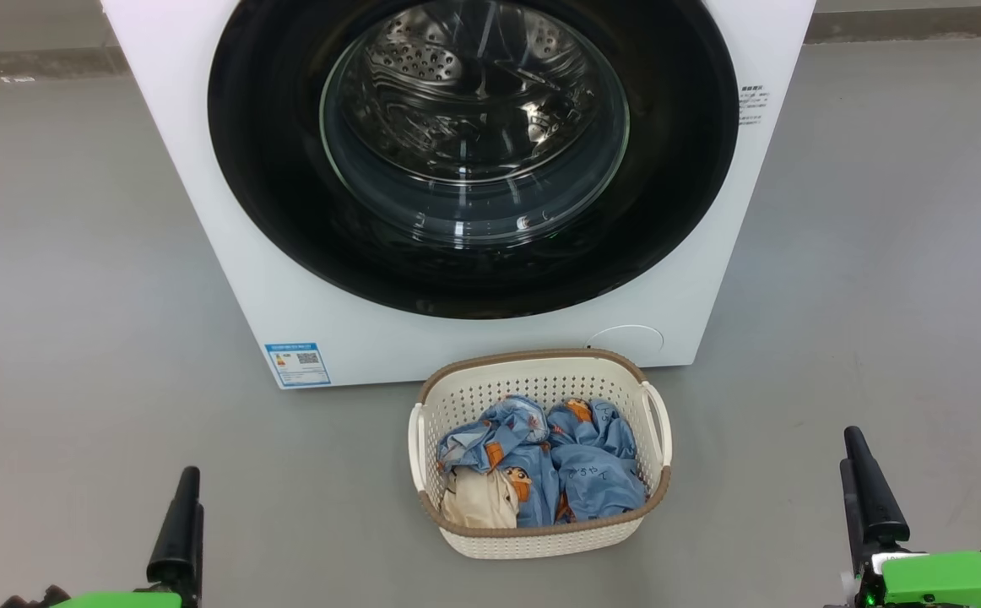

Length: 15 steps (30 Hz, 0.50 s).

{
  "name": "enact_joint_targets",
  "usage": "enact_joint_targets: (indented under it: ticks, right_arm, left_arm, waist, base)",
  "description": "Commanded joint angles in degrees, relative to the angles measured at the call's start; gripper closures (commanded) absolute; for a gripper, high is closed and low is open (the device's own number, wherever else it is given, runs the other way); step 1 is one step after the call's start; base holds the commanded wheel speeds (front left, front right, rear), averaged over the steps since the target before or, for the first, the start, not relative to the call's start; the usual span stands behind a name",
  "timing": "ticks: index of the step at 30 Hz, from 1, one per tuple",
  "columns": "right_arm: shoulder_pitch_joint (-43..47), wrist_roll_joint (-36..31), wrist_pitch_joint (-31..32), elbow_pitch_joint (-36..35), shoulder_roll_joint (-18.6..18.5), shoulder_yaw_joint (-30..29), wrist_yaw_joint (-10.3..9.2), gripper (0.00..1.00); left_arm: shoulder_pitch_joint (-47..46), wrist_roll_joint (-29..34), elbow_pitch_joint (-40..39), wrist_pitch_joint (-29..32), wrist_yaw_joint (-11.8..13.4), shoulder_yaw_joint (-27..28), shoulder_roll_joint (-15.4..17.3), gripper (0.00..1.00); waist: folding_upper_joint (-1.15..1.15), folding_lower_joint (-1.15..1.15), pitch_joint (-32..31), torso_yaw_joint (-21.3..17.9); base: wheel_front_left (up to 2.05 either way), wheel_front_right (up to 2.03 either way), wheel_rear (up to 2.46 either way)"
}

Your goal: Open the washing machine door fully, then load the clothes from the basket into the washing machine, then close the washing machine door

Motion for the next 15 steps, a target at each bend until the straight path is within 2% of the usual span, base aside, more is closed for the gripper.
enact_joint_targets:
  ticks: [1, 15]
  right_arm:
    - [-1.89, -1.85, -0.68, -2.41, -0.58, 0.78, 0.04, 0.00]
    - [-2.03, -12.81, -3.02, -6.26, -0.65, 1.97, 0.05, 0.00]
  left_arm:
    - [-1.87, 1.42, -2.45, -0.72, -0.34, 1.05, 1.02, 0.00]
    - [-1.53, 14.40, -8.38, -3.06, 1.58, 0.59, 1.18, 0.00]
  waist:
    - [0.00, -0.01, -0.03, 0.03]
    - [0.00, -0.01, -0.19, 0.43]
  base:
    - [0.00, 0.00, 0.00]
    - [0.00, 0.00, 0.00]
